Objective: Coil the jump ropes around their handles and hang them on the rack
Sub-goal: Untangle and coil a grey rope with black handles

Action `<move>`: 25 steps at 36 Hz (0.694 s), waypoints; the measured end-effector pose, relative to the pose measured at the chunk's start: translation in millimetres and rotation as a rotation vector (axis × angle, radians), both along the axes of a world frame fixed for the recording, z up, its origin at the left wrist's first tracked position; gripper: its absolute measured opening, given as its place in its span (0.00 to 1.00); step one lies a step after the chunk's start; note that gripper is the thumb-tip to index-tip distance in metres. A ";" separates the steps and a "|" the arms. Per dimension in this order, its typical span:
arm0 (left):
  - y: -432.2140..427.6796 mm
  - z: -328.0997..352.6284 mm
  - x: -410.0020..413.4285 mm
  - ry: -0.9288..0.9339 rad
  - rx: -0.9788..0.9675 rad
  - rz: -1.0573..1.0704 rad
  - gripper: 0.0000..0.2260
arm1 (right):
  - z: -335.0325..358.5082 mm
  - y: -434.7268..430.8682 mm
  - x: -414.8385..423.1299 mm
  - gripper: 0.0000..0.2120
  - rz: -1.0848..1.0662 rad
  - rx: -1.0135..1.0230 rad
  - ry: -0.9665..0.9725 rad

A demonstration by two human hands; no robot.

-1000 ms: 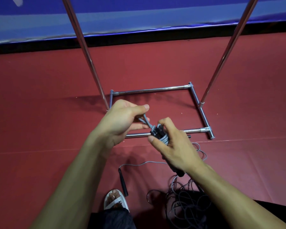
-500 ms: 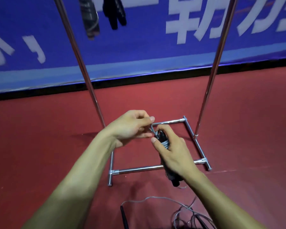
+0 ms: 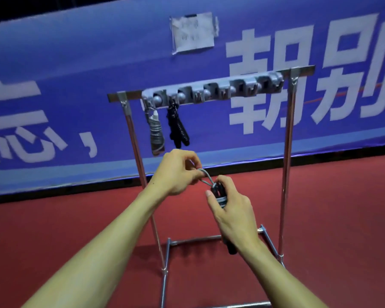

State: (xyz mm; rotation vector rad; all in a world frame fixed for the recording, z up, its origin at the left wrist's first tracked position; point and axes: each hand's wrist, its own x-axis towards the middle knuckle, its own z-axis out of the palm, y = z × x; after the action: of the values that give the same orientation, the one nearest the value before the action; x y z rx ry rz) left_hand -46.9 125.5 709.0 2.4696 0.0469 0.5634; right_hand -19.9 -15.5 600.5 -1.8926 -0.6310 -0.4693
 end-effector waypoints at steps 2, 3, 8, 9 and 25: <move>4.4 15.5 13.9 -0.033 0.049 -0.001 0.07 | 9.6 3.4 13.3 0.13 0.010 0.002 -0.008; 6.9 23.1 20.7 -0.033 0.058 -0.012 0.07 | 14.1 5.7 20.7 0.13 0.017 0.006 -0.005; 16.8 65.8 53.6 0.007 0.054 -0.047 0.08 | 43.1 17.0 60.7 0.13 0.058 0.038 -0.010; 18.3 74.9 60.8 0.009 0.061 -0.047 0.08 | 49.7 20.4 69.0 0.12 0.063 0.053 -0.013; 64.0 168.1 155.5 -0.201 0.244 0.049 0.03 | 131.7 99.7 171.5 0.23 0.072 0.235 -0.007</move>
State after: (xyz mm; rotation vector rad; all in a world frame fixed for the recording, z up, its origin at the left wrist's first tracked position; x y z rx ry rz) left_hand 108.6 189.6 877.1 2.6375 -0.0439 0.8819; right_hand 151.6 84.2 732.2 -1.6415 -0.6180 -0.4823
